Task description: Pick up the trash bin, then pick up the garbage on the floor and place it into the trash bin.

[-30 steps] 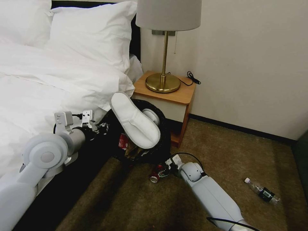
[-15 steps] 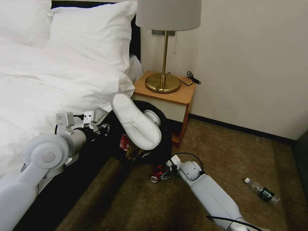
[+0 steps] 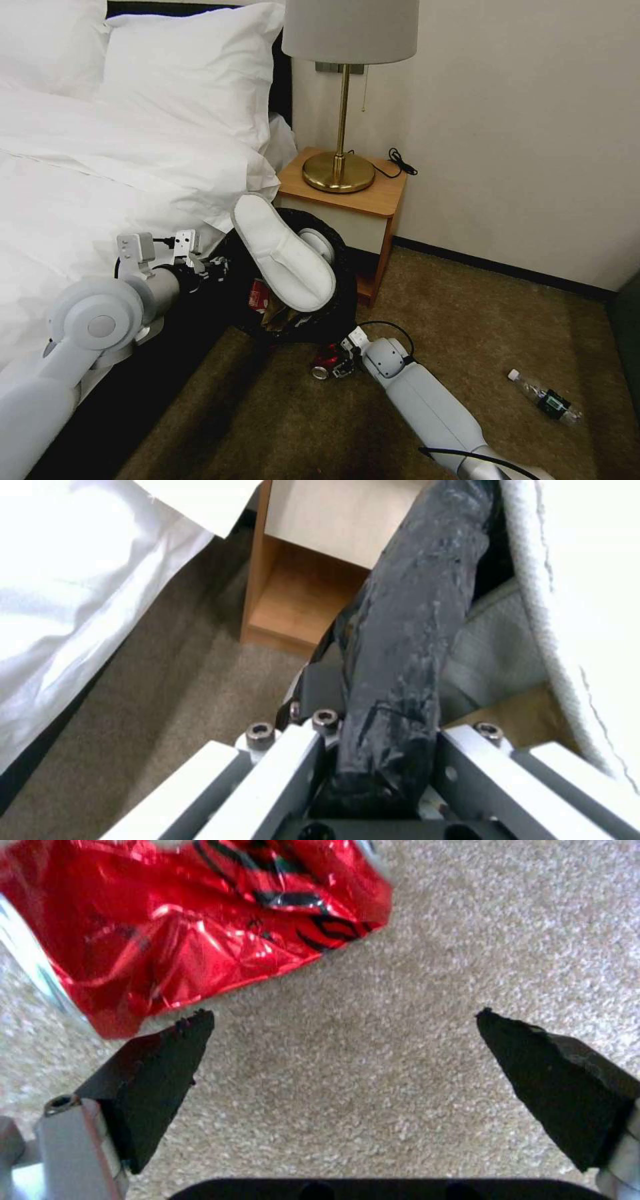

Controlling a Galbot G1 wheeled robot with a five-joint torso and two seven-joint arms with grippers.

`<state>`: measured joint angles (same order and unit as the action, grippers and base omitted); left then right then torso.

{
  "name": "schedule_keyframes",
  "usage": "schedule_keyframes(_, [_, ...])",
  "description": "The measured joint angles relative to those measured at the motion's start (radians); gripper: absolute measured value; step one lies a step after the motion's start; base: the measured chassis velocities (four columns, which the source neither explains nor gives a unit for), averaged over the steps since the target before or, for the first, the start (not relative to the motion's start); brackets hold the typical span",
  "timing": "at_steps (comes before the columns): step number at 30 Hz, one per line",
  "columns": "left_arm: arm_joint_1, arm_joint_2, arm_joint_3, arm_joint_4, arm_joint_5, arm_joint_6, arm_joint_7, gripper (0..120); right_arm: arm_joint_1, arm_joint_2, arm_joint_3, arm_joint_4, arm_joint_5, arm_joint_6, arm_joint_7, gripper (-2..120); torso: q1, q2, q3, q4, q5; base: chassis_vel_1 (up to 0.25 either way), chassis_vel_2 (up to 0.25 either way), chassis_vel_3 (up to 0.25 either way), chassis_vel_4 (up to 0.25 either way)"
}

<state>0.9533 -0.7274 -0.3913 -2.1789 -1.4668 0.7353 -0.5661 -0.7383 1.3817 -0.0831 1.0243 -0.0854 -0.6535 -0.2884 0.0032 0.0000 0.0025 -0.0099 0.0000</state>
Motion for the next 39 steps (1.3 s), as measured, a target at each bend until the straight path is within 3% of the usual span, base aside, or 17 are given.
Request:
schedule_keyframes(9, [0.0,0.002,0.002,-0.006,0.0,0.0,0.001,2,0.002,0.01,-0.025,-0.028,-0.175,0.049,-0.027,100,0.0,0.0,0.0,0.0,0.0,0.0,0.0,0.0,0.0])
schedule_keyframes(14, [0.004,0.002,0.002,-0.009,0.001,0.0,0.001,2,0.009,0.025,-0.024,-0.049,-0.193,0.061,-0.021,99,0.0,0.0,0.0,0.0,0.0,0.0,0.0,0.0,0.0])
schedule_keyframes(20, [0.006,0.014,-0.001,-0.013,0.0,0.0,0.001,2,0.018,0.04,-0.02,-0.053,-0.154,0.046,-0.011,85,0.0,0.0,0.0,0.0,0.0001,0.0,0.0,0.0,0.0])
schedule_keyframes(25, [0.005,0.015,-0.002,-0.015,-0.001,0.0,0.001,2,0.031,0.029,-0.023,-0.011,-0.021,-0.001,0.02,95,0.0,0.0,0.0,0.0,0.0,0.0,0.0,0.0,0.0])
schedule_keyframes(32, [0.004,0.015,-0.003,-0.016,-0.003,0.0,0.002,2,0.05,0.029,-0.025,0.006,0.091,-0.036,0.08,97,0.0,0.0,0.0,0.0,0.0,0.0,0.0,0.0,0.0])
schedule_keyframes(33, [0.004,0.013,-0.002,-0.016,-0.003,0.0,0.002,2,0.054,0.032,-0.033,0.019,0.195,-0.067,0.133,97,0.0,0.0,0.0,-0.0001,-0.0001,0.0,0.0,0.0,0.0])
schedule_keyframes(34, [0.004,0.013,-0.002,-0.016,-0.003,0.0,0.002,2,0.054,0.032,-0.033,0.019,0.195,-0.067,0.133,97,0.0,0.0,0.0,-0.0001,-0.0001,0.0,0.0,0.0,0.0])
schedule_keyframes(36, [0.004,0.007,0.002,-0.016,-0.001,0.0,0.002,2,0.056,0.052,-0.05,0.022,0.356,-0.081,0.26,96,0.0,0.0,0.0,0.0001,0.0,0.0,0.0,0.0,0.0])
schedule_keyframes(39, [0.004,0.006,0.003,-0.016,0.0,0.0,0.002,2,0.058,0.064,-0.056,0.013,0.424,-0.082,0.317,96,0.0,0.0,0.0,0.0001,0.0,0.0,0.0,0.0,0.0])
